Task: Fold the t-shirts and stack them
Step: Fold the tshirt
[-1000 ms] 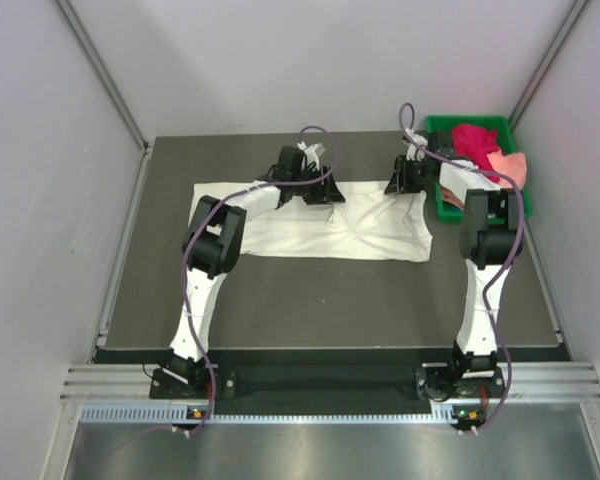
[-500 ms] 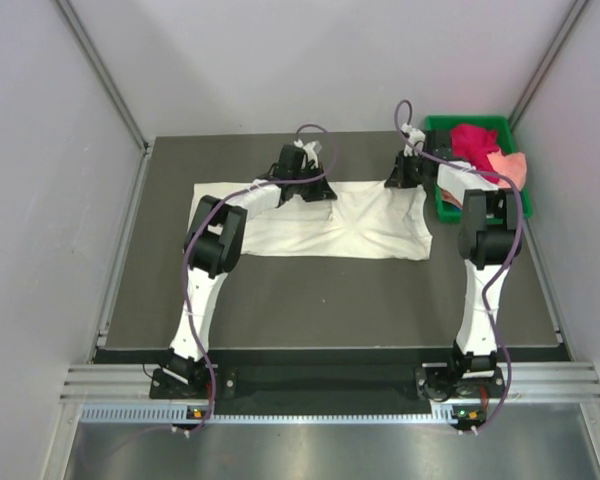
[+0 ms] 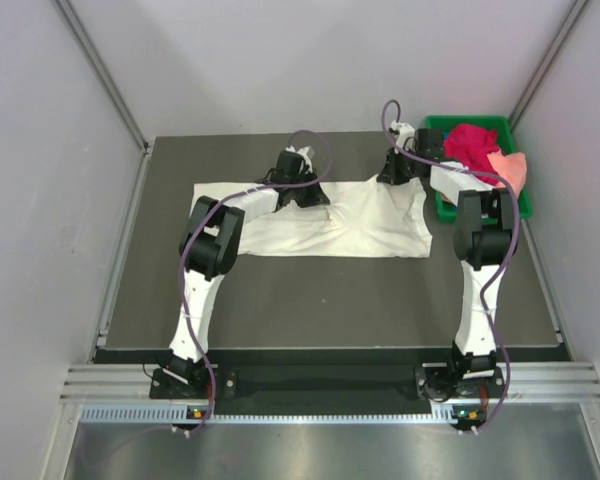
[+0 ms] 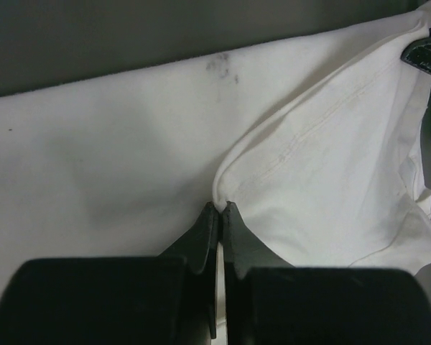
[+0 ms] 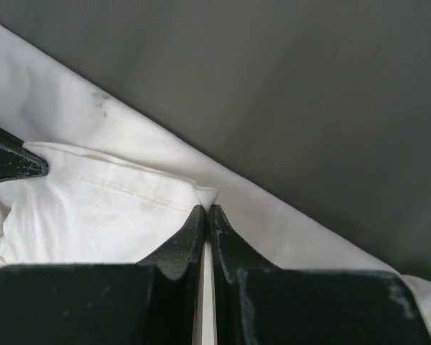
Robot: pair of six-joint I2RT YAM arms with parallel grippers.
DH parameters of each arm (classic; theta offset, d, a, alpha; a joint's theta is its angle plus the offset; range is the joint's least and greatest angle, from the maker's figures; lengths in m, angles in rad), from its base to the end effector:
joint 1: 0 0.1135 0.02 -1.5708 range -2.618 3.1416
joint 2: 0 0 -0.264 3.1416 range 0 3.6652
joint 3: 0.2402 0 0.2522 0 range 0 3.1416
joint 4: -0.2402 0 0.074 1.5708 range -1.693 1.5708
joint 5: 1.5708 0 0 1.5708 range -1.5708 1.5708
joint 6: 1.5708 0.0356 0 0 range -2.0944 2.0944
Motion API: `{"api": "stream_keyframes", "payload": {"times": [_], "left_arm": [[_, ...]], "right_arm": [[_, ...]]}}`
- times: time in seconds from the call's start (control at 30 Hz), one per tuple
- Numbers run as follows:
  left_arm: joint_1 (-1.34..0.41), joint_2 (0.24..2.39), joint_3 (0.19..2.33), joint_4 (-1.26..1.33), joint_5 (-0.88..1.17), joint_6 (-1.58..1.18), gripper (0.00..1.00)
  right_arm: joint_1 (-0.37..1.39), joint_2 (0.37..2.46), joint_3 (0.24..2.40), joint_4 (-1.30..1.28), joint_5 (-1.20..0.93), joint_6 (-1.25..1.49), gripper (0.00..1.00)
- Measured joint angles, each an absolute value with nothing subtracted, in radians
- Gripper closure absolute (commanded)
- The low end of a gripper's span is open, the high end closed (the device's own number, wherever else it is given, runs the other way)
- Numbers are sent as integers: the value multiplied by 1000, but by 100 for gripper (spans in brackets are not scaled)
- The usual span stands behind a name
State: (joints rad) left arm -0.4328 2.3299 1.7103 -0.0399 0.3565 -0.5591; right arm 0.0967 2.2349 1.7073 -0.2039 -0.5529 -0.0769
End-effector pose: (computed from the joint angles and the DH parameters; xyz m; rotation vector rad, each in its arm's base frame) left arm 0.4676 -0.2297 0.1458 0.0585 2.3483 -0.9164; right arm 0.4980 0.0671 0.1802 -0.4753 2.2006 0.6435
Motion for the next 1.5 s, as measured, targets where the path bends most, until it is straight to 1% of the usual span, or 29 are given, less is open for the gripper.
{"api": "stream_keyframes", "payload": {"times": [0.4, 0.57, 0.63, 0.67, 0.7, 0.77, 0.8, 0.83, 0.9, 0.93, 1.07, 1.17, 1.2, 1.27, 1.4, 1.5], "left_arm": [[-433, 2315, 1681, -36, 314, -598, 100], [-433, 2299, 1660, -37, 287, -612, 100], [-433, 2292, 1652, -38, 274, -620, 100], [-433, 2291, 1651, -38, 270, -621, 94], [-433, 2289, 1650, -38, 264, -622, 89], [-433, 2286, 1648, -42, 255, -625, 83], [-433, 2283, 1647, -47, 248, -627, 77], [-433, 2282, 1645, -49, 245, -627, 73], [-433, 2272, 1644, -58, 236, -628, 64], [-433, 2264, 1644, -70, 222, -626, 63], [-430, 2218, 1644, -145, 163, -619, 60], [-421, 2152, 1642, -230, 113, -606, 58], [-417, 2129, 1639, -249, 103, -603, 58], [-401, 2055, 1611, -278, 83, -599, 57], [-344, 1888, 1488, -309, 78, -599, 57], [-278, 1809, 1385, -320, 88, -601, 57]], "right_arm": [[107, 2234, 1720, -215, -597, -179, 97], [120, 2235, 1792, -274, -625, -237, 97], [126, 2236, 1821, -292, -628, -258, 95], [130, 2236, 1830, -299, -626, -271, 93], [134, 2236, 1834, -303, -622, -279, 83], [141, 2236, 1835, -308, -602, -292, 75], [144, 2236, 1835, -310, -590, -293, 68], [146, 2236, 1834, -311, -580, -289, 63], [148, 2230, 1819, -292, -556, -271, 57], [149, 2220, 1799, -275, -529, -256, 57], [152, 2129, 1686, -260, -328, -129, 58], [152, 2033, 1661, -338, -172, 46, 59], [152, 1993, 1654, -373, -134, 121, 61], [152, 1901, 1628, -437, -79, 253, 61], [152, 1668, 1448, -498, 8, 525, 60], [152, 1554, 1298, -558, 78, 690, 58]]}}
